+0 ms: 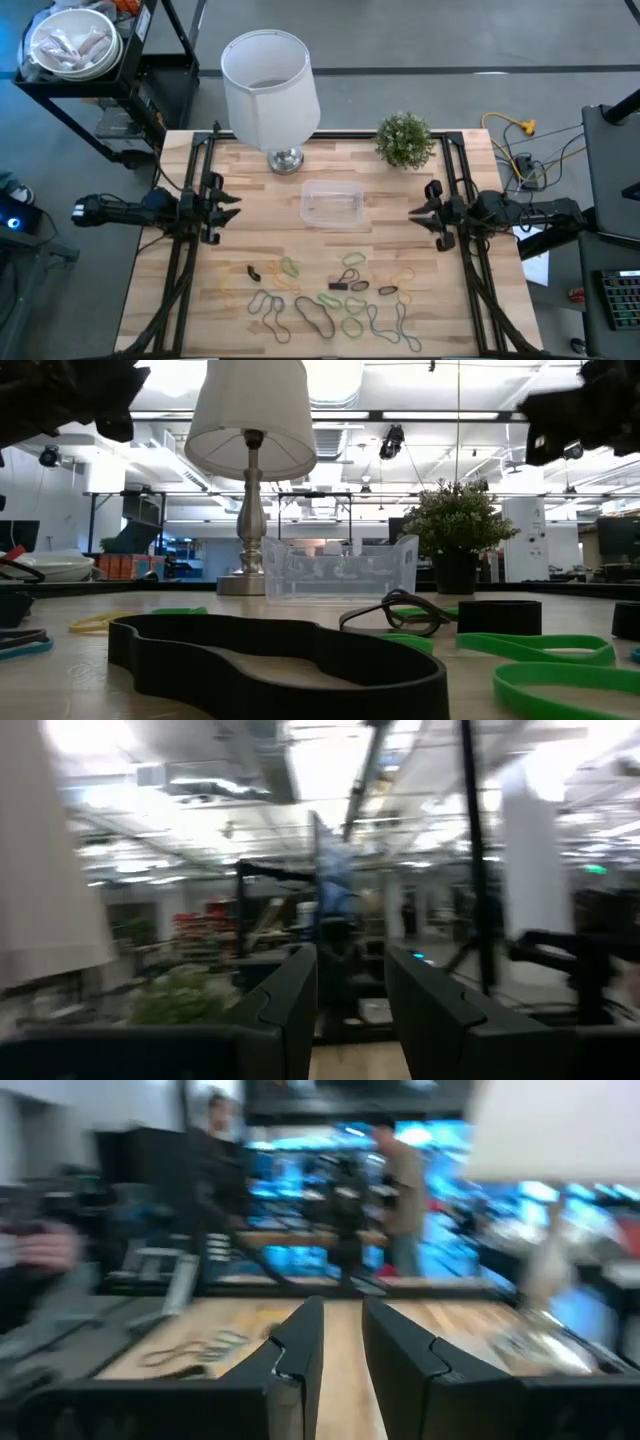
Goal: Pick and place rubber bands into bin
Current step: Put the black rubber band into the transparent bin
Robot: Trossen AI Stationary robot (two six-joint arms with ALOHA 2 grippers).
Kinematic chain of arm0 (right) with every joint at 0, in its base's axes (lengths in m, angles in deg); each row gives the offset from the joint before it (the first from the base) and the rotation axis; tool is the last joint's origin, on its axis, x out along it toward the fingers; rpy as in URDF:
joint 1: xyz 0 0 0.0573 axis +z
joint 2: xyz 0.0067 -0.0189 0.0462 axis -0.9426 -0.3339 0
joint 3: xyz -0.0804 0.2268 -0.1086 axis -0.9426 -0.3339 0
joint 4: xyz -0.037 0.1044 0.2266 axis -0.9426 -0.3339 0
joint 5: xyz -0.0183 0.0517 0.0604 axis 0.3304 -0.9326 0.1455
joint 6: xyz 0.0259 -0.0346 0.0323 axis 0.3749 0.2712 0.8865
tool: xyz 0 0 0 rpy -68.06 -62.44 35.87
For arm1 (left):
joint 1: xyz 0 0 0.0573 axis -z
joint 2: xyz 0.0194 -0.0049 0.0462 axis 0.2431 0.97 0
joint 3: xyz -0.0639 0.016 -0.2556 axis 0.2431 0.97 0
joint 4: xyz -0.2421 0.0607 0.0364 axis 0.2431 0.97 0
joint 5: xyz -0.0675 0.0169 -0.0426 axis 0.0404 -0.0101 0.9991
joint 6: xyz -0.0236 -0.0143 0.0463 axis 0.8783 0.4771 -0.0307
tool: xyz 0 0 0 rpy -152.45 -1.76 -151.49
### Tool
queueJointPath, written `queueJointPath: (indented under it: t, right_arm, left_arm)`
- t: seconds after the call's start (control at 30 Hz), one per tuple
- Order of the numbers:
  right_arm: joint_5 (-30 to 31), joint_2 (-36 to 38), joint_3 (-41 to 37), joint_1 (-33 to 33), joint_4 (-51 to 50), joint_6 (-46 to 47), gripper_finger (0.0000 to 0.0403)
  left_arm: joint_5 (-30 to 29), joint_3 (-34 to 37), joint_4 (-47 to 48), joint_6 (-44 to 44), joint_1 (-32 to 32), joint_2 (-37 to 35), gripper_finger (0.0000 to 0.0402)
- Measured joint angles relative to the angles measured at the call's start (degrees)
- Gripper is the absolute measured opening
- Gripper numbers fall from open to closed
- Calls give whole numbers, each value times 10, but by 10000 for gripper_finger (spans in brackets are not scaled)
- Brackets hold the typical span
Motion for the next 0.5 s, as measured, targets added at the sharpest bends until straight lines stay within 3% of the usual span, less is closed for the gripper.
queueJointPath:
  t: [0.2, 0.5]
  right_arm:
    - [-121, 0, 0, 0, 73, -56, 68]
    - [-126, 0, 0, 0, 80, -131, 68]
  left_arm:
    - [117, -12, 26, -7, 6, 50, 105]
    - [104, -122, 32, -74, 35, 233, 105]
